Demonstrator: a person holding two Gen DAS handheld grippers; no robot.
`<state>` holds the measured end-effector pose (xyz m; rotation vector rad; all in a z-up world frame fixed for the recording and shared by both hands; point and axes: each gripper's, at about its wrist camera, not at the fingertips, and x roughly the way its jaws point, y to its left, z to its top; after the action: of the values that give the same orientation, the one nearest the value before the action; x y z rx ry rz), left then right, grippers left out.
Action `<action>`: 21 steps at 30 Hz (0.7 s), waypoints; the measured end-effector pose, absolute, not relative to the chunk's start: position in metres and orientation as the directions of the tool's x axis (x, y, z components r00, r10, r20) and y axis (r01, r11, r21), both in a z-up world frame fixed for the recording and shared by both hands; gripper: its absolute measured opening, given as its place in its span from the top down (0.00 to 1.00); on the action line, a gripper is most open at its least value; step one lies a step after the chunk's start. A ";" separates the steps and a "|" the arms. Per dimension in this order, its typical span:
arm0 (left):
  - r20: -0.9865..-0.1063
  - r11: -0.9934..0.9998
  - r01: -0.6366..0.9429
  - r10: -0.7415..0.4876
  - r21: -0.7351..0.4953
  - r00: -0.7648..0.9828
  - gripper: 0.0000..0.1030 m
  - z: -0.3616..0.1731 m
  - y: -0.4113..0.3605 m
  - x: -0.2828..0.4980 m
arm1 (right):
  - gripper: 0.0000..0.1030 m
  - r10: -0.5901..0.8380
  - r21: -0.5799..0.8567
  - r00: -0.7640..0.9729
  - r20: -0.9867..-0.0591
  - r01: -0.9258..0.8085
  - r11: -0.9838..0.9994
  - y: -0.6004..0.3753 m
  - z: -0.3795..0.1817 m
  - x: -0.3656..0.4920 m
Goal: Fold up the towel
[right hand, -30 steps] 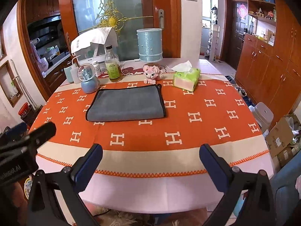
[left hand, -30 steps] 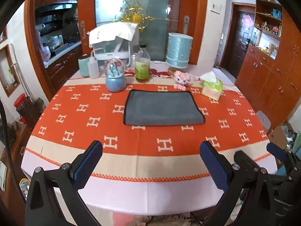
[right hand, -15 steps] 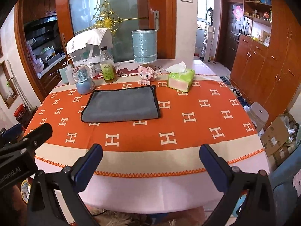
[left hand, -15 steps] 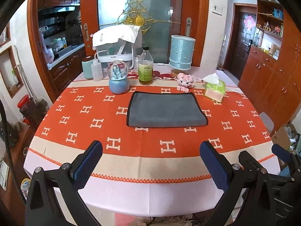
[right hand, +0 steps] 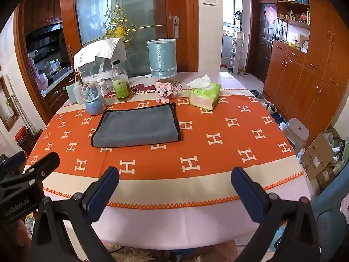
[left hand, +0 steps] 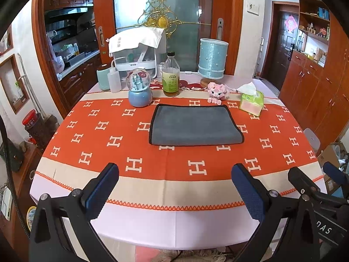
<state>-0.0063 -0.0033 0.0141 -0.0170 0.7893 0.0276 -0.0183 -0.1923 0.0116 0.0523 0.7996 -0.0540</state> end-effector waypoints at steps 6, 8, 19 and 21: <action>-0.711 1.000 -0.031 0.017 -0.006 0.703 0.01 0.014 -0.003 -0.007 | 0.00 -0.028 0.025 0.700 -0.713 0.066 0.998 -0.193 0.014 -0.018; -0.712 1.000 -0.030 0.018 -0.005 0.702 0.01 0.013 -0.003 -0.007 | 0.00 -0.027 0.026 0.699 -0.714 0.065 0.998 -0.194 0.014 -0.018; -0.721 1.000 -0.027 0.015 -0.005 0.693 0.01 0.008 -0.002 -0.007 | 0.00 -0.024 0.026 0.698 -0.716 0.061 0.998 -0.192 0.015 -0.017; -0.722 1.000 -0.026 0.015 -0.003 0.692 0.01 0.007 -0.001 -0.006 | 0.00 -0.022 0.026 0.697 -0.716 0.058 0.998 -0.191 0.014 -0.016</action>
<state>-0.0062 -0.0013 0.0072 -0.0136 0.8068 0.0231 -0.0161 -0.1909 0.0144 0.0473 0.7978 -0.0446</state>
